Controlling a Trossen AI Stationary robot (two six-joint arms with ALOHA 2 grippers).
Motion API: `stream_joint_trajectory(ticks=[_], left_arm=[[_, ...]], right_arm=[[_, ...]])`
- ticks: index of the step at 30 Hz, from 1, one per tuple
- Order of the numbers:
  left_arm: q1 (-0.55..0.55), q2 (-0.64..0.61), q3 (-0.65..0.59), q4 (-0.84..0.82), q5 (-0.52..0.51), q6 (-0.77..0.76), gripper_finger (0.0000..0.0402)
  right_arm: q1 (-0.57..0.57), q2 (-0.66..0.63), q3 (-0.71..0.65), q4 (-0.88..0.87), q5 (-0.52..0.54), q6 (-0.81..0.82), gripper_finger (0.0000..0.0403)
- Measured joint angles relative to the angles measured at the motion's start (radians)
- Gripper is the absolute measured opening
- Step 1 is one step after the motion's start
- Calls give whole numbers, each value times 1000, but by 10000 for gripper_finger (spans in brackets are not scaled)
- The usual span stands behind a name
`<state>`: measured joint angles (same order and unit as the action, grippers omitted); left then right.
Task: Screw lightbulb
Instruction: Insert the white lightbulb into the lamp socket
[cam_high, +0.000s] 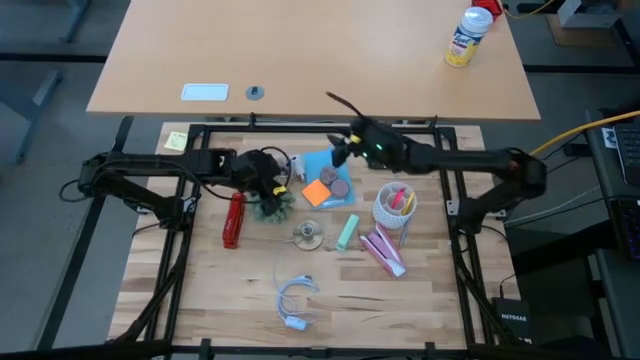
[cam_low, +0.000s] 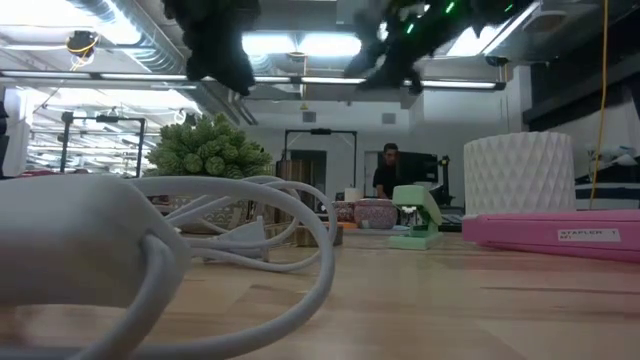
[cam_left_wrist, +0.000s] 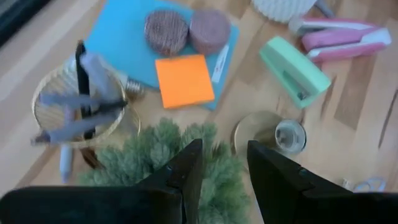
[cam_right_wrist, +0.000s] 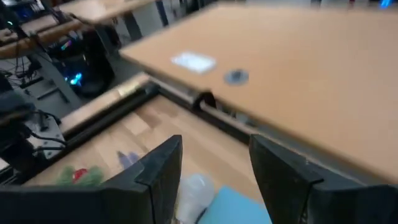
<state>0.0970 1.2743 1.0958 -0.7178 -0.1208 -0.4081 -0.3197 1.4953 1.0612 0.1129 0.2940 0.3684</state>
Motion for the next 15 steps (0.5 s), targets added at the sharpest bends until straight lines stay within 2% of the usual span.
stream_joint_trajectory(ticks=[3,6,12,15], left_arm=[[-21,0,0,-8,-26,-22,117],[-42,0,0,0,-53,-24,117],[-67,0,0,0,-79,-56,117],[-79,0,0,-5,-80,-66,117]], right_arm=[[-63,99,32,-6,-101,87,193],[-91,194,70,-3,-159,119,193],[-87,371,169,-7,-273,159,193],[-79,432,223,-36,-294,173,193]])
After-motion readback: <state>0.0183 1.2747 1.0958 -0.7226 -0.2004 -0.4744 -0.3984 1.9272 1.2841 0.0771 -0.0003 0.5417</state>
